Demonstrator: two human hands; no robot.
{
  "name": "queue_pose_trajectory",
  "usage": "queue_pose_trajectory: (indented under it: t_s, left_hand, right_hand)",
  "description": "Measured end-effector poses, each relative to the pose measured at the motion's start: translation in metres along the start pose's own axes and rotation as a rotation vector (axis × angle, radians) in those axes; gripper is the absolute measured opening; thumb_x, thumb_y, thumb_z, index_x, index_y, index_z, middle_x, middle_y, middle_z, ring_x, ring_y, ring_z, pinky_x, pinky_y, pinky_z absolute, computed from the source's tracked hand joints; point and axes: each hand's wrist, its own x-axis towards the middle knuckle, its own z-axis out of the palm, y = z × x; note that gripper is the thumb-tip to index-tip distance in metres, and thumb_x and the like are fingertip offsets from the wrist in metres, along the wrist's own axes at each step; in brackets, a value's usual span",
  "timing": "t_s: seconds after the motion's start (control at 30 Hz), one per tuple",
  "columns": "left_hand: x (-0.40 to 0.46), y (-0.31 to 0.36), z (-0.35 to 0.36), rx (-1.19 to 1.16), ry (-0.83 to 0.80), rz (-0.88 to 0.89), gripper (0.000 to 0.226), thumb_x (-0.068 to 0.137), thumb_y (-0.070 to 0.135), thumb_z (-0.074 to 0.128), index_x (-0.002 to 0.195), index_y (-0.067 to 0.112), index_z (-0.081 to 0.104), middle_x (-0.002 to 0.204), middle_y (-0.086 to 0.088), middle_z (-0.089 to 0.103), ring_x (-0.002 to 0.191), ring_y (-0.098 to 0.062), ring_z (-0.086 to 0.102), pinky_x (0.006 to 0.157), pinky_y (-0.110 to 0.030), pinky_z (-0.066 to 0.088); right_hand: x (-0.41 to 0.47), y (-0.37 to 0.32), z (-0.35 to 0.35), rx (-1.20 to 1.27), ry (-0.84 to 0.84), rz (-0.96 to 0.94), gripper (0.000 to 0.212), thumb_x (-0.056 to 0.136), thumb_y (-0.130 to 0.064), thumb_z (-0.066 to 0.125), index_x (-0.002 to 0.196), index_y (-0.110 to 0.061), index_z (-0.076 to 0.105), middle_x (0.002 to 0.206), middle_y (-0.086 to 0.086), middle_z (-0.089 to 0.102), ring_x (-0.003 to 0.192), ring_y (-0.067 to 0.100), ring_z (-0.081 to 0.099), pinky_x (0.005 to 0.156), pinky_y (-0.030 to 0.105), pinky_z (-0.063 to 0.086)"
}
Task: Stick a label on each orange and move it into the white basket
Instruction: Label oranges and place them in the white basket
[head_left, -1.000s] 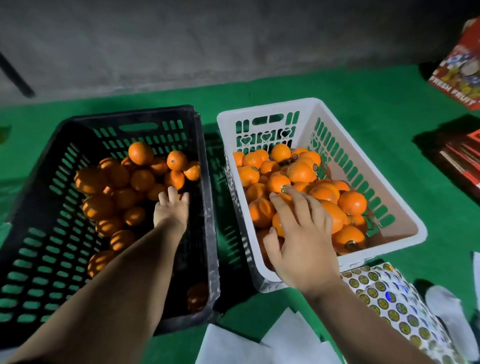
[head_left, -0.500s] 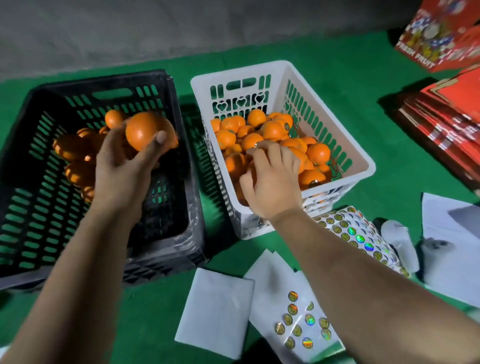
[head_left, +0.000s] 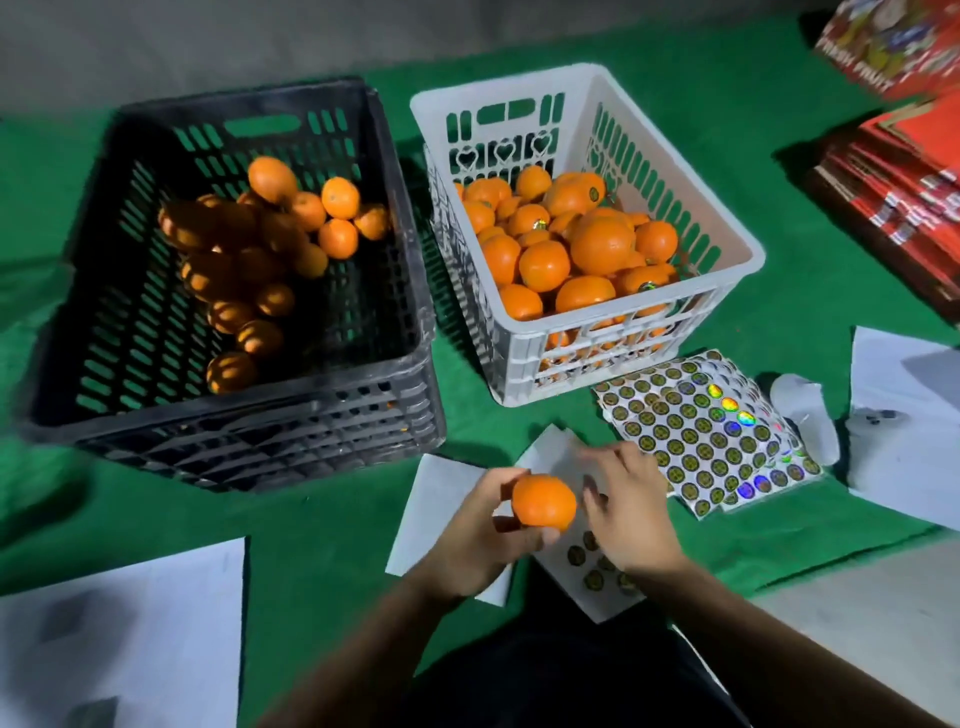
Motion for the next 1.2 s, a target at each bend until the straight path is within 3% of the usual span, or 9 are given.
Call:
queue_pose_trajectory:
  t_s: [0.17, 0.43, 0.57, 0.7, 0.77, 0.9, 1.0, 1.1, 1.2]
  left_hand:
    - [0.029, -0.048, 0.009, 0.054, 0.007, -0.085, 0.072, 0.076, 0.001, 0.089, 0.131, 0.017, 0.045, 0.126, -0.011, 0.059, 0.11, -0.017, 0.066, 0.087, -0.031, 0.057]
    - [0.038, -0.068, 0.004, 0.062, 0.015, -0.126, 0.079, 0.07, 0.027, 0.096, 0.129, 0.039, 0.044, 0.13, -0.003, 0.061, 0.116, -0.019, 0.066, 0.1, -0.046, 0.057]
    - [0.038, -0.069, 0.003, 0.04, 0.001, -0.131, 0.077, 0.072, 0.027, 0.094, 0.13, 0.038, 0.044, 0.131, -0.006, 0.06, 0.119, -0.022, 0.065, 0.101, -0.047, 0.057]
    - [0.04, -0.07, 0.005, 0.065, -0.004, -0.105, 0.076, 0.073, 0.026, 0.094, 0.13, 0.034, 0.044, 0.128, -0.005, 0.061, 0.115, -0.02, 0.066, 0.093, -0.038, 0.059]
    - [0.039, -0.071, 0.005, 0.063, 0.004, -0.101, 0.075, 0.073, 0.03, 0.094, 0.129, 0.029, 0.045, 0.123, -0.009, 0.065, 0.114, -0.023, 0.068, 0.095, -0.044, 0.059]
    - [0.038, -0.075, 0.009, 0.066, 0.02, -0.108, 0.073, 0.071, 0.04, 0.093, 0.127, 0.027, 0.048, 0.115, -0.008, 0.073, 0.11, -0.022, 0.071, 0.097, -0.049, 0.058]
    - [0.039, -0.073, 0.009, 0.068, 0.026, -0.117, 0.072, 0.07, 0.044, 0.092, 0.128, 0.03, 0.052, 0.115, -0.003, 0.074, 0.11, -0.02, 0.072, 0.098, -0.047, 0.058]
    - [0.038, -0.064, 0.008, 0.031, 0.009, -0.091, 0.071, 0.071, 0.034, 0.093, 0.13, 0.026, 0.053, 0.119, -0.009, 0.071, 0.111, -0.022, 0.07, 0.097, -0.047, 0.059]
    - [0.037, -0.043, 0.008, -0.033, -0.026, -0.054, 0.07, 0.07, 0.024, 0.091, 0.127, 0.015, 0.051, 0.12, -0.016, 0.065, 0.112, -0.028, 0.066, 0.098, -0.047, 0.058]
  right_hand:
    - [-0.016, 0.036, 0.015, -0.158, -0.39, 0.151, 0.048, 0.102, -0.026, 0.055, 0.147, -0.013, 0.051, 0.139, 0.012, 0.05, 0.12, 0.035, 0.049, 0.102, 0.039, 0.041]
    - [-0.02, 0.038, 0.013, -0.228, -0.398, 0.098, 0.022, 0.102, -0.02, 0.052, 0.122, -0.018, 0.061, 0.127, 0.003, 0.049, 0.115, 0.026, 0.047, 0.089, 0.037, 0.047]
    - [-0.022, 0.031, 0.003, -0.034, -0.282, 0.153, 0.007, 0.098, -0.015, 0.061, 0.093, -0.015, 0.065, 0.104, 0.002, 0.052, 0.102, 0.026, 0.049, 0.079, 0.039, 0.045]
    - [-0.012, 0.007, -0.01, 0.255, -0.08, 0.215, 0.009, 0.092, -0.013, 0.075, 0.089, -0.017, 0.068, 0.094, -0.001, 0.062, 0.09, 0.017, 0.058, 0.076, 0.028, 0.044]
    - [-0.003, -0.012, -0.014, 0.471, -0.189, 0.232, 0.011, 0.091, -0.016, 0.078, 0.087, -0.023, 0.07, 0.088, -0.008, 0.07, 0.084, 0.006, 0.065, 0.076, 0.017, 0.047]
    - [0.006, -0.032, -0.009, 0.493, -0.44, 0.301, 0.011, 0.091, -0.02, 0.078, 0.085, -0.025, 0.07, 0.086, -0.01, 0.071, 0.088, 0.009, 0.066, 0.079, 0.022, 0.047]
    - [0.01, -0.03, -0.006, 0.347, -0.5, 0.318, 0.012, 0.093, -0.028, 0.075, 0.096, -0.023, 0.065, 0.096, -0.006, 0.067, 0.095, 0.017, 0.063, 0.08, 0.03, 0.048]
    - [0.012, -0.022, -0.008, 0.352, -0.542, 0.381, 0.041, 0.093, -0.041, 0.074, 0.121, -0.024, 0.05, 0.105, -0.002, 0.06, 0.098, 0.021, 0.06, 0.074, 0.032, 0.046]
    - [0.01, -0.014, -0.009, 0.527, -0.607, 0.491, 0.059, 0.093, -0.044, 0.075, 0.143, -0.036, 0.046, 0.132, -0.005, 0.055, 0.119, 0.018, 0.055, 0.096, 0.03, 0.045]
